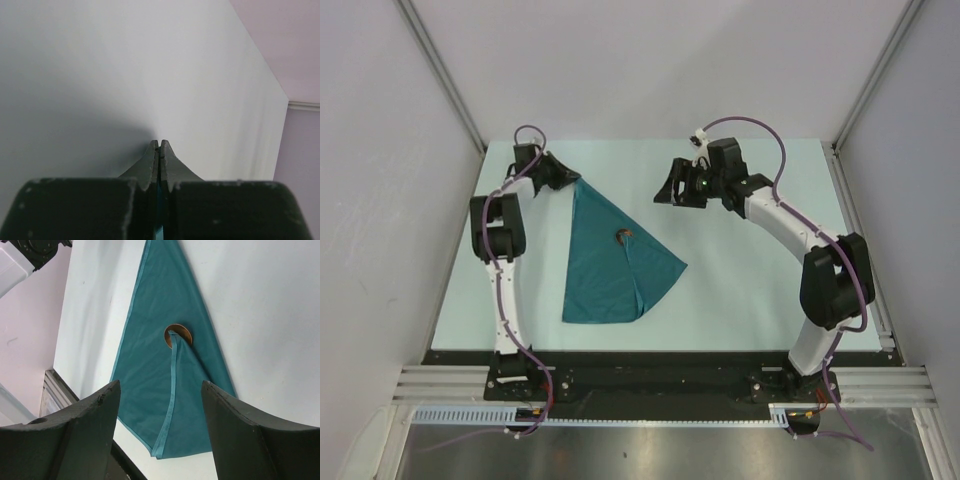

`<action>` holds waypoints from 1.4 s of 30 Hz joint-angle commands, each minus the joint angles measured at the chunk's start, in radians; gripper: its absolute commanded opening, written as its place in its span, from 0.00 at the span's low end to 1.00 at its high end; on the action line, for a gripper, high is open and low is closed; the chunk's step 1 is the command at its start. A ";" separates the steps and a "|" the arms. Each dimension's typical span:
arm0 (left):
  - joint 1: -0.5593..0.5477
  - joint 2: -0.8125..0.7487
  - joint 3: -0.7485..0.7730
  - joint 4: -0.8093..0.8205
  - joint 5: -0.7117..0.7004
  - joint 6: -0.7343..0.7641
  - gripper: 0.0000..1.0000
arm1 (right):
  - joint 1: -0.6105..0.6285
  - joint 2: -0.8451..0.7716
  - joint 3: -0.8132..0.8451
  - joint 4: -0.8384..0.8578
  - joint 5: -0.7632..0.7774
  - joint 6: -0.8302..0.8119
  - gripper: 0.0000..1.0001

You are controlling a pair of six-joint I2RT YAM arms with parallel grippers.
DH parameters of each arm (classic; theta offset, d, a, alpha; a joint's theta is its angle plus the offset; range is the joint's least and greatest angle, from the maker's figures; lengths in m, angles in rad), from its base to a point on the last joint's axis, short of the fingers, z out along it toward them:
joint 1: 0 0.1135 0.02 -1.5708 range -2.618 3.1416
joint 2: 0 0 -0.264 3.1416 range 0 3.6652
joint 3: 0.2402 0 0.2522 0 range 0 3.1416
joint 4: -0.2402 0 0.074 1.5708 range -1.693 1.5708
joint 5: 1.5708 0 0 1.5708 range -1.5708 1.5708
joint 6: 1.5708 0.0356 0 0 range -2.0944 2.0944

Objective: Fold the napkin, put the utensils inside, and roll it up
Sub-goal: Fold the napkin

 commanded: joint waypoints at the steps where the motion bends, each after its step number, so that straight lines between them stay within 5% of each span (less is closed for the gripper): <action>1: 0.000 -0.114 -0.116 0.143 0.015 -0.020 0.00 | -0.004 0.007 0.027 0.009 0.014 -0.006 0.70; 11: -0.073 -0.453 -0.518 0.455 -0.054 -0.086 0.00 | -0.002 -0.017 -0.022 0.017 0.019 -0.011 0.70; 21: -0.254 -0.704 -0.831 0.478 -0.209 -0.065 0.00 | 0.002 -0.076 -0.108 0.029 0.028 -0.020 0.70; 42: -0.616 -0.873 -1.115 0.489 -0.363 -0.117 0.00 | 0.016 -0.257 -0.324 0.070 0.080 -0.017 0.70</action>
